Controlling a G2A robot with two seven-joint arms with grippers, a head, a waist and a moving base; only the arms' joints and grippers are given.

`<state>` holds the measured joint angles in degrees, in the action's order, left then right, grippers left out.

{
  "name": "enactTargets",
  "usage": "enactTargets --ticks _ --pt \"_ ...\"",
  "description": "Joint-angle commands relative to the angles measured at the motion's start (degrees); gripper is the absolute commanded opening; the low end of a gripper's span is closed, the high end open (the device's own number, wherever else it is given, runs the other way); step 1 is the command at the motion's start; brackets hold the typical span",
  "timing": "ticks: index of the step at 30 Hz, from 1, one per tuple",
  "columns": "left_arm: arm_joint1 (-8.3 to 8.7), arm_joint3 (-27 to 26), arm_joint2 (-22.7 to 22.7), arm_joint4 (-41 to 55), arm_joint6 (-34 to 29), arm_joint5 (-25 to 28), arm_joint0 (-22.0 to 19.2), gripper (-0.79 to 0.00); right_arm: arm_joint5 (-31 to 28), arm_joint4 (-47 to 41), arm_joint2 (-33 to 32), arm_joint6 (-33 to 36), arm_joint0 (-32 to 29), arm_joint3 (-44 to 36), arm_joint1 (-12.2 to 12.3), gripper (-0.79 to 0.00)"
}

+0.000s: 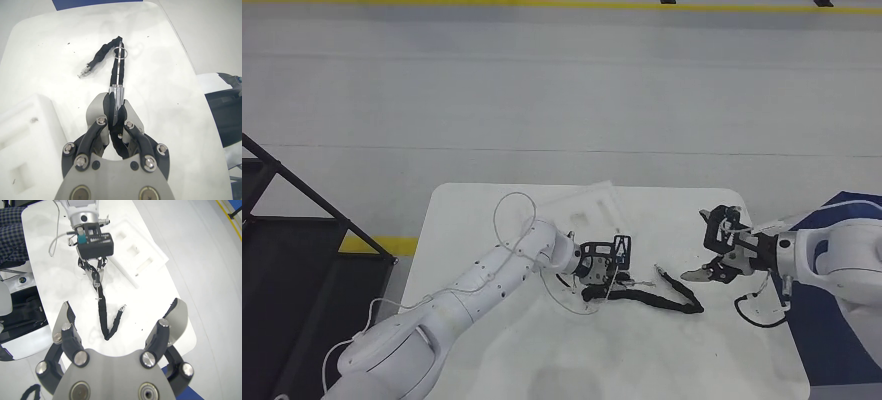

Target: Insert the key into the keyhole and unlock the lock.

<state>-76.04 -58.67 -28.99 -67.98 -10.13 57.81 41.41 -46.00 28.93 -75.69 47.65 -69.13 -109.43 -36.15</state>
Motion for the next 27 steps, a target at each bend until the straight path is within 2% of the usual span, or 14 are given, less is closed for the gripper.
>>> enactTargets --ticks 1,7,12,21,27 --pt "-0.57 1.11 1.15 0.61 0.11 0.19 -0.19 0.0 -0.26 -0.23 -0.91 -0.49 -0.95 -0.3 0.16 0.0" --pt "-1.61 4.03 3.65 4.54 2.43 0.19 -2.08 0.0 -1.42 -0.8 -1.82 -3.01 -2.51 -0.62 0.24 0.0" --pt "-1.38 5.04 4.22 8.31 5.89 0.19 -4.46 0.0 -2.97 -1.41 -1.01 -5.99 -1.64 0.72 -0.1 0.0" --pt "1.1 6.06 0.63 10.25 9.14 0.19 -12.81 0.0 -11.47 -1.66 5.35 -13.04 6.62 9.45 -2.04 0.0" --pt "3.42 5.69 -2.6 12.79 9.83 0.19 -17.22 0.0 -12.0 -1.78 13.42 -15.57 16.92 16.97 -4.36 0.0"
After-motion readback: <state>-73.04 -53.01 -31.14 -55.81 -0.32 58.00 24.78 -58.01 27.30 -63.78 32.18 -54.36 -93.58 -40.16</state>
